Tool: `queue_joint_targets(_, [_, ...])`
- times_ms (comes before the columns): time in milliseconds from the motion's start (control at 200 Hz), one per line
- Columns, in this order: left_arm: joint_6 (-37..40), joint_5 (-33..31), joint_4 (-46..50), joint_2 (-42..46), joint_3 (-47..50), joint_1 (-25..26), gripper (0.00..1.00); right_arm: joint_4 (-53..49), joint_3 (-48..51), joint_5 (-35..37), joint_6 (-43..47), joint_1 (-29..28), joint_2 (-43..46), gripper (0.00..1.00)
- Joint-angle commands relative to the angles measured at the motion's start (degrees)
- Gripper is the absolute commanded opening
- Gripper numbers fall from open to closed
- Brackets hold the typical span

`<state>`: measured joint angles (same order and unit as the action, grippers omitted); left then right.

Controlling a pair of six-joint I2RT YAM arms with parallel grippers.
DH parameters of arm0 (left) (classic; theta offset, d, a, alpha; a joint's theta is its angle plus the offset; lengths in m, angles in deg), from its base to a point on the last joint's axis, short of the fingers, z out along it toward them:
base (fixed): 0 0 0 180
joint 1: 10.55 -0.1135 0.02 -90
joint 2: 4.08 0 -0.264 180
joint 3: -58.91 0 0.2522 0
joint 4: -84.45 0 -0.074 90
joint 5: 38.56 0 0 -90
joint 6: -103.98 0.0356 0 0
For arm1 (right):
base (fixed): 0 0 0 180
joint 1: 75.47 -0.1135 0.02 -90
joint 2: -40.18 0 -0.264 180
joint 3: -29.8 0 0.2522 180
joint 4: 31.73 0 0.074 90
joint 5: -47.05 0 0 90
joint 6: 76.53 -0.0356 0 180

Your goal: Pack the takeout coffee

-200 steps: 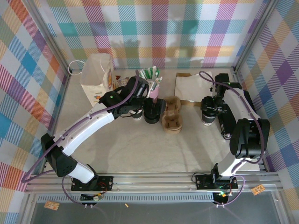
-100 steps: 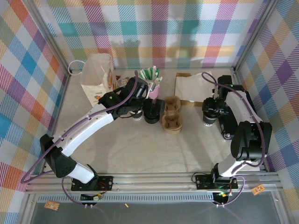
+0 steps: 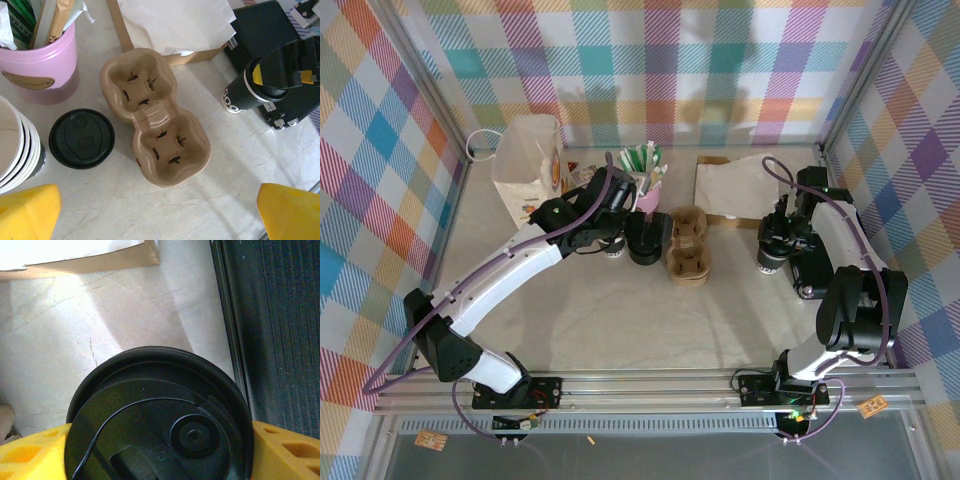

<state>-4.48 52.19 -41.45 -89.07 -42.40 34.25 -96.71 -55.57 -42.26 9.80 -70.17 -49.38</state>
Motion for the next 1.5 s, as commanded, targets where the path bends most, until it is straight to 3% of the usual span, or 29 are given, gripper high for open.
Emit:
queue_joint_targets(0, [-0.9, -0.6, -0.4, 1.4, 0.5, -0.6, 1.00, 0.4, 1.5, -1.9, 0.9, 0.4, 1.0, 0.59])
queue_joint_targets(120, [-1.0, -0.8, -0.4, 1.5, 0.7, -0.5, 1.00, 0.3, 1.8, -1.7, 1.3, 0.4, 1.2, 0.67])
queue_joint_targets(330, [-0.2, -1.5, 0.2, 2.1, 0.7, -0.6, 1.00, -0.9, 1.4, -0.5, 1.4, 0.4, 1.4, 0.91])
queue_joint_targets(565, [0.4, -1.9, 0.9, 3.1, 1.0, -0.7, 1.00, -2.0, 1.4, 0.0, 1.5, 0.3, 2.4, 1.00])
queue_joint_targets(945, [0.9, -2.3, 0.5, 5.0, 2.3, -0.8, 1.00, -4.7, 0.3, 1.6, 2.1, 0.3, 4.8, 1.00])
queue_joint_targets(1070, [0.9, -2.2, 0.3, 5.6, 3.1, -0.9, 1.00, -5.8, -0.5, 1.1, 2.3, 0.3, 5.4, 0.94])
queue_joint_targets(1265, [0.8, -2.3, 0.2, 6.7, 4.3, -1.0, 1.00, -6.5, -0.5, -0.7, 1.7, 0.2, 6.3, 0.75])
queue_joint_targets(1500, [0.5, -2.6, 0.1, 7.5, 5.1, -1.0, 1.00, -7.1, -0.5, -0.7, 1.9, -0.2, 5.8, 0.73])
